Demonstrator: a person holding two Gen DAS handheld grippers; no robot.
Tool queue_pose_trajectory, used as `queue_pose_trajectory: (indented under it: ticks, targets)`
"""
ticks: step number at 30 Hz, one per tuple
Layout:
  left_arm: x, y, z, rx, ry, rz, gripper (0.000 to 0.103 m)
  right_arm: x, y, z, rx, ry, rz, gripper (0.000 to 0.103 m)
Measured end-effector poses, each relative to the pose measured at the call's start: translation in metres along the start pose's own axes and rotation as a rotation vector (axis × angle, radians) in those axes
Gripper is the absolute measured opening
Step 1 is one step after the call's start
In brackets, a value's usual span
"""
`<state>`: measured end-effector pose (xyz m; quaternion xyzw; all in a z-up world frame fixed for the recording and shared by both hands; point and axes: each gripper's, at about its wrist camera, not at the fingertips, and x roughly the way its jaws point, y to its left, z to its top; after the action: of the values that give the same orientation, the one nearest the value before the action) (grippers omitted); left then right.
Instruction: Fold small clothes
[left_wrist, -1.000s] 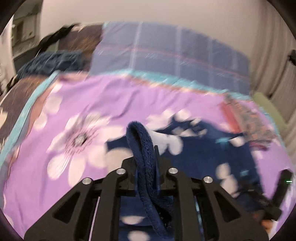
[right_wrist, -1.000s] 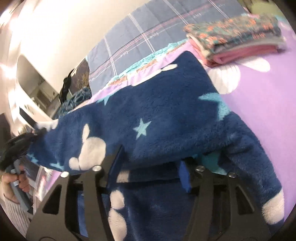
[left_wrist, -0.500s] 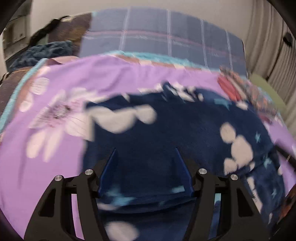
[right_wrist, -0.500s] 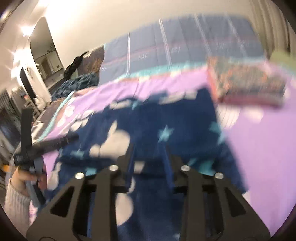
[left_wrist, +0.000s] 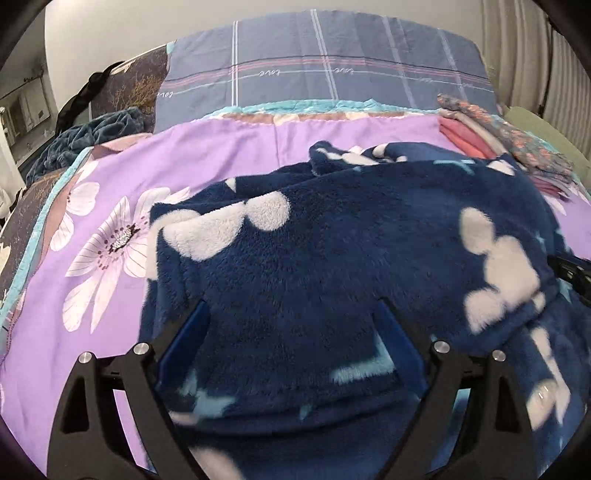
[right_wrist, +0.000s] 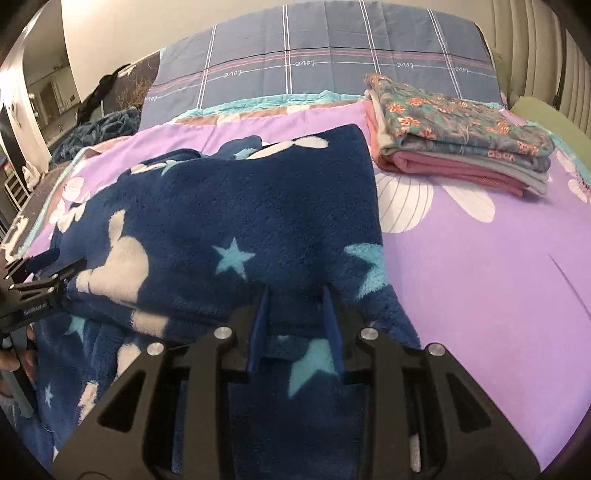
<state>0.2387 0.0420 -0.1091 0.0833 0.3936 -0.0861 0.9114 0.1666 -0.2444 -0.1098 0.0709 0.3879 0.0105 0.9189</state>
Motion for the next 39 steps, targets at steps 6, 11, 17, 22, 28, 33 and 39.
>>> queue_pose_trajectory:
  ticks: [6,11,17,22,28,33,39]
  targets:
    - [-0.066,0.016,-0.025,0.026,-0.075,-0.025,0.091,-0.004,-0.002,0.009,0.009,0.012,0.058,0.032]
    - [-0.117,0.050,-0.078,-0.002,-0.074,-0.024,0.094,-0.064,-0.020,-0.003,0.076,-0.028,0.157,0.044]
    - [-0.157,0.068,-0.133,-0.032,-0.045,-0.014,0.094,-0.135,-0.013,-0.059,-0.045,0.038,0.278,0.026]
    - [-0.174,0.060,-0.164,-0.049,-0.044,-0.027,0.098,-0.172,0.033,-0.128,-0.155,0.189,0.554,0.011]
    - [-0.184,0.053,-0.188,-0.080,-0.018,-0.028,0.098,-0.174,0.089,-0.204,-0.318,0.248,0.500,0.011]
    - [-0.197,0.053,-0.214,-0.103,0.003,-0.041,0.098,-0.201,0.092,-0.199,-0.316,0.259,0.651,0.011]
    - [-0.216,0.072,-0.252,-0.245,0.004,-0.148,0.098,-0.189,0.069,-0.186,-0.099,0.339,0.774,0.040]
